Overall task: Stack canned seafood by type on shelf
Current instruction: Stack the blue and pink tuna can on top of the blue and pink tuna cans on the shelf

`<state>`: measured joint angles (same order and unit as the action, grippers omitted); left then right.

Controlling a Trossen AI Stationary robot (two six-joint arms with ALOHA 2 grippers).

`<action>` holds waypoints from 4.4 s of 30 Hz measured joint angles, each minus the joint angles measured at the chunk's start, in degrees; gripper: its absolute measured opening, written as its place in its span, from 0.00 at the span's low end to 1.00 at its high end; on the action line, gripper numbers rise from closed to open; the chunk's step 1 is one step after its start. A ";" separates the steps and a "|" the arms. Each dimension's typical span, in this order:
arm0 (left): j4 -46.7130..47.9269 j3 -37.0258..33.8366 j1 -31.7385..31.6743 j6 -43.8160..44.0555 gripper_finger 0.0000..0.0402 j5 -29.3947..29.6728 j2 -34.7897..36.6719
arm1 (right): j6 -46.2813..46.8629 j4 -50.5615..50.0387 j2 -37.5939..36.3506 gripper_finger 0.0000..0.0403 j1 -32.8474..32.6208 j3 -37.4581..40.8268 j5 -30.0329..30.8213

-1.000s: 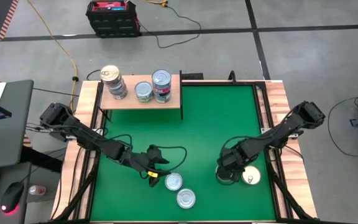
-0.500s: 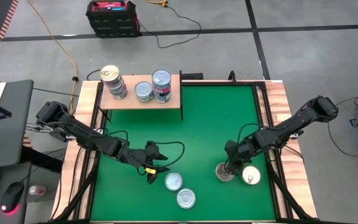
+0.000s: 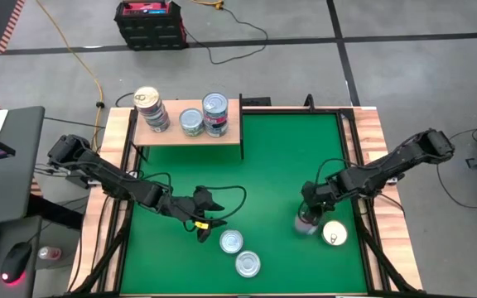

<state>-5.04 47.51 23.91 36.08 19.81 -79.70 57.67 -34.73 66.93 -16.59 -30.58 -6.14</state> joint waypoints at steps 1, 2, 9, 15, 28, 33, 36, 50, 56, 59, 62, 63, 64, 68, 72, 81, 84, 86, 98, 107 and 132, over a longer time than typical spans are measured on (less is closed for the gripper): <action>0.00 0.00 -0.15 0.00 0.59 0.02 0.00 | -0.98 -1.46 -0.30 0.05 1.25 0.31 0.71; 0.00 0.00 -0.28 0.02 0.59 0.02 0.00 | -1.94 -2.60 -0.84 0.04 2.63 0.32 0.48; -0.04 0.00 -1.23 -0.02 0.59 -0.01 0.00 | -7.65 -8.23 -6.77 0.12 13.04 -0.20 0.87; -0.04 0.00 -1.29 0.02 0.59 -0.02 0.00 | -16.56 -14.20 -11.45 0.19 17.35 -5.96 1.62; 0.24 0.00 -6.02 3.75 0.59 1.99 0.00 | -20.17 -20.53 -3.57 0.44 7.18 -18.33 -3.23; 1.45 0.02 -7.53 2.27 0.59 -1.72 0.00 | -15.79 -22.83 -0.76 0.69 3.49 -19.81 -2.84; 1.69 0.02 -7.98 2.16 0.59 -3.22 0.00 | -14.14 -23.43 0.96 0.78 0.13 -19.81 -2.57; 2.56 0.02 -8.01 0.68 0.59 -5.69 0.00 | -9.29 -22.56 2.62 0.81 -6.43 -16.62 4.07; 2.64 0.02 -8.01 0.89 0.59 -6.61 0.00 | -6.52 -19.94 2.61 0.81 -8.27 -13.59 4.90; 2.62 0.02 -8.01 0.97 0.59 -7.37 0.00 | -6.49 -20.12 2.75 0.81 -8.62 -12.10 5.30; 2.62 0.02 -8.01 0.28 0.59 -7.71 0.00 | -7.22 -19.67 2.78 0.79 -8.60 -11.15 6.22; 2.61 0.02 -8.01 -0.18 0.59 -7.85 0.00 | -8.07 -19.35 2.78 0.77 -8.58 -10.92 6.38; 2.45 0.02 -8.01 -0.65 0.59 -8.05 0.00 | -9.10 -18.66 2.78 0.75 -8.58 -10.58 6.63; -0.23 0.03 -7.91 -3.05 0.59 -9.13 -0.01 | -13.25 -15.15 2.78 0.65 -8.58 -9.09 6.72; -4.19 0.04 -7.66 -7.00 0.59 -8.07 -0.02 | -15.85 -12.40 2.74 0.52 -7.97 -8.76 7.06; -13.77 0.54 -6.34 -22.14 0.69 1.53 -1.10 | -23.39 -1.12 2.78 0.51 -6.86 -13.28 10.52; -14.62 1.56 -7.83 -22.89 0.77 1.48 -2.69 | -27.26 2.00 2.82 0.52 -5.54 -15.56 13.85; -14.48 1.88 -8.30 -22.79 0.81 0.07 -4.11 | -30.55 5.02 2.77 0.54 -4.56 -16.92 15.90; -15.23 13.71 -8.71 -26.21 0.84 4.74 -15.96 | -41.57 15.13 7.58 0.54 0.40 -25.58 17.01; -6.04 17.03 -9.61 -26.49 0.83 3.76 -15.13 | -46.23 15.10 11.29 0.52 0.60 -32.77 16.98; 1.09 17.03 -9.19 -32.14 0.47 0.86 -8.63 | -40.95 18.54 10.06 0.68 3.53 -33.91 14.70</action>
<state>-3.94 64.53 14.72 3.94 20.68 -88.33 16.72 -16.19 76.99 -13.06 -64.49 8.57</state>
